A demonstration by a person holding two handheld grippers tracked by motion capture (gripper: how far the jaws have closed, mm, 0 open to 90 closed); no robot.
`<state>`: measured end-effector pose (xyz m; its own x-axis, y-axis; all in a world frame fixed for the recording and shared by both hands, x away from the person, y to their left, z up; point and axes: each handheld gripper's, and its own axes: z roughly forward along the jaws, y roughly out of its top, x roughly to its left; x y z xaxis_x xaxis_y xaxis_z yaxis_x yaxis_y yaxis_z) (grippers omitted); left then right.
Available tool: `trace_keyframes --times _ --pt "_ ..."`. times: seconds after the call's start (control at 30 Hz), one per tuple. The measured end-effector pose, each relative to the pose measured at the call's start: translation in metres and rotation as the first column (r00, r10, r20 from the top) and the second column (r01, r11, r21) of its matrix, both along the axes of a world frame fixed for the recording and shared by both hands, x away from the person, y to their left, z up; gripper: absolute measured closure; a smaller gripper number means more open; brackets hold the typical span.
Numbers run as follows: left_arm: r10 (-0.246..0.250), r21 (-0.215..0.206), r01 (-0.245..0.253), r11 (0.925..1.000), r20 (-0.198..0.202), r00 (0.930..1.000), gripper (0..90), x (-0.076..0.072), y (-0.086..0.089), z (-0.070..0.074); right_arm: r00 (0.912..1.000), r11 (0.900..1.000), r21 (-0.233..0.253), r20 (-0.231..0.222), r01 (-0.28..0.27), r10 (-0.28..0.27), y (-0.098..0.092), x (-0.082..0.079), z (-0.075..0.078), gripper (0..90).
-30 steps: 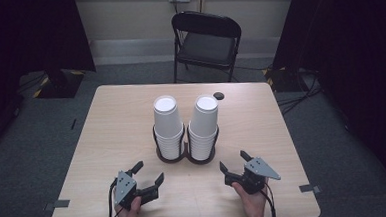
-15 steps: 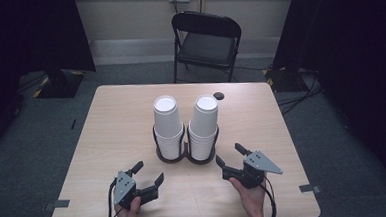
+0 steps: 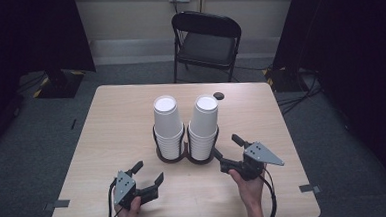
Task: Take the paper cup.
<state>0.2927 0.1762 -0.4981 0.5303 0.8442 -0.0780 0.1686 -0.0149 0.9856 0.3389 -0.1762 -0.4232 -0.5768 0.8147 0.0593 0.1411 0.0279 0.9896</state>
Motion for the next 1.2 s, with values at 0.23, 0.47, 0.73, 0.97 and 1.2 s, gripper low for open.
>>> trace_keyframes --times 0.23,0.47,0.73,0.97,1.2 --pt "-0.001 0.0 0.001 1.0 0.001 1.0 15.8 0.0 0.0 0.0 0.9991 0.999 -0.006 -0.008 -0.041 0.041 0.006 0.009 0.011 15.3" --pt "-0.002 0.0 0.002 1.0 0.001 1.0 15.8 0.0 0.0 0.0 0.9985 0.998 -0.015 0.015 -0.053 0.053 0.011 0.015 0.025 13.4" --pt "-0.002 0.002 0.002 1.0 0.002 1.0 15.9 0.0 0.0 0.0 0.9968 0.997 -0.006 0.013 -0.079 0.079 0.011 0.03 0.044 13.1" --pt "-0.003 0.001 0.003 1.0 0.002 1.0 15.9 0.0 0.0 0.0 0.9955 0.996 -0.012 0.032 -0.089 0.09 0.017 0.042 0.061 13.1" --pt "-0.005 0.001 0.005 1.0 0.004 1.0 15.9 0.0 0.0 0.0 0.9946 0.995 -0.023 0.031 -0.099 0.099 0.027 0.056 0.07 13.1"
